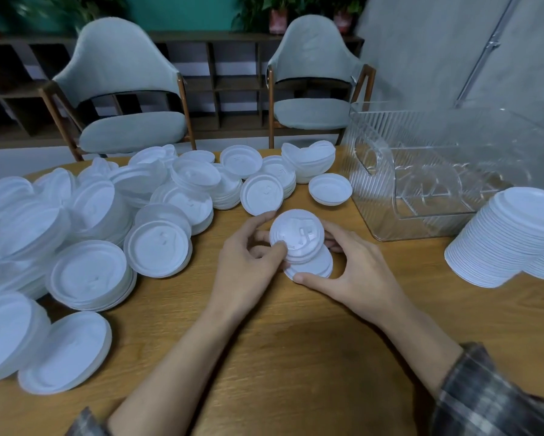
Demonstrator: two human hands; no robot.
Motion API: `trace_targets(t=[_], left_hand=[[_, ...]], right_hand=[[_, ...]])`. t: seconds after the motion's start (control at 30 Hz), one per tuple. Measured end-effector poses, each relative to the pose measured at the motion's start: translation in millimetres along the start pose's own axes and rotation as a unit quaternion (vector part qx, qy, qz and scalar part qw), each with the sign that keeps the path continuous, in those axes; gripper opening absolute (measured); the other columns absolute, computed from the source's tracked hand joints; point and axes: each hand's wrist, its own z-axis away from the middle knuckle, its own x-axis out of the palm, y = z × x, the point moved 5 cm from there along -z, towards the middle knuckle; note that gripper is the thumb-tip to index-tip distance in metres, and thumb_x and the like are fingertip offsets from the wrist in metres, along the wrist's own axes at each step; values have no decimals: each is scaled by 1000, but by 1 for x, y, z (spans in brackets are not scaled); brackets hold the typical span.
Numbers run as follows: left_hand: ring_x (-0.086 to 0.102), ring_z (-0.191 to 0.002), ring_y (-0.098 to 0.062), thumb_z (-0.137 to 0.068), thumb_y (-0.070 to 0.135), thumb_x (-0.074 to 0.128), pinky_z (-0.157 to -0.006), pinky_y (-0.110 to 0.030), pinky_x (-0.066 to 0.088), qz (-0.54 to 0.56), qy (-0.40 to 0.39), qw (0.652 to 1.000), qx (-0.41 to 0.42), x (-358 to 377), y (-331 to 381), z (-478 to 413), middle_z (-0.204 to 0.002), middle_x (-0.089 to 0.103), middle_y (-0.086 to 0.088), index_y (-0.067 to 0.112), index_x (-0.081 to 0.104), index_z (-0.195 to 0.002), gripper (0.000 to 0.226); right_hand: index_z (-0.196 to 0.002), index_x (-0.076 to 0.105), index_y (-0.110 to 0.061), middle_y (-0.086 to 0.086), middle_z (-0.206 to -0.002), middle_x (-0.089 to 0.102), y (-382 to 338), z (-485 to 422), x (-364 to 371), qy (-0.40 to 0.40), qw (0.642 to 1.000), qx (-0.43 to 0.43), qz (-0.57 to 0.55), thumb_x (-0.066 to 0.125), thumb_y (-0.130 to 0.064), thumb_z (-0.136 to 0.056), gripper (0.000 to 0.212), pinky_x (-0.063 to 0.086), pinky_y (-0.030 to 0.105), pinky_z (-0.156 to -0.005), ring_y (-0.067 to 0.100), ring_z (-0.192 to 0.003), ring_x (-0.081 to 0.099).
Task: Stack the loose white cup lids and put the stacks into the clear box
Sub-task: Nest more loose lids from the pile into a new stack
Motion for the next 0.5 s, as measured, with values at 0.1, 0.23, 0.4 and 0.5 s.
trace_targets(t=[0.1, 0.23, 0.4, 0.5], left_hand=[[63, -66, -3, -85, 17, 79, -71, -12, 48, -137, 26, 988, 66, -2, 7, 3, -74, 65, 12, 33, 71, -125, 44], [59, -61, -5, -84, 32, 81, -67, -10, 43, -216, 9, 971, 100, 1, 10, 5, -68, 64, 7, 32, 72, -128, 45], [59, -77, -2, -82, 54, 82, -68, -10, 37, -282, -7, 945, 162, 2, 10, 5, -78, 65, 18, 39, 74, -121, 42], [58, -79, -7, -80, 69, 74, -67, -17, 37, -310, -12, 937, 163, 2, 6, 2, -79, 64, 12, 41, 75, -117, 46]], right_hand=[[-156, 43, -31, -23, -128, 60, 3, 0, 1, 8, 1000, 8, -8, 90, -59, -67, 104, 45, 18, -104, -5, -118, 55], [-155, 46, -29, -18, -128, 60, 4, 0, 2, 8, 1000, 7, -13, 89, -61, -68, 103, 45, 16, -104, -5, -119, 55], [-153, 50, -26, -16, -131, 59, 4, 0, 2, -1, 1000, 2, -5, 86, -61, -69, 97, 46, 25, -107, -2, -121, 54], [-151, 53, -26, -16, -129, 59, 3, -1, 2, -6, 1000, 6, 4, 86, -61, -70, 95, 43, 22, -106, -1, -121, 53]])
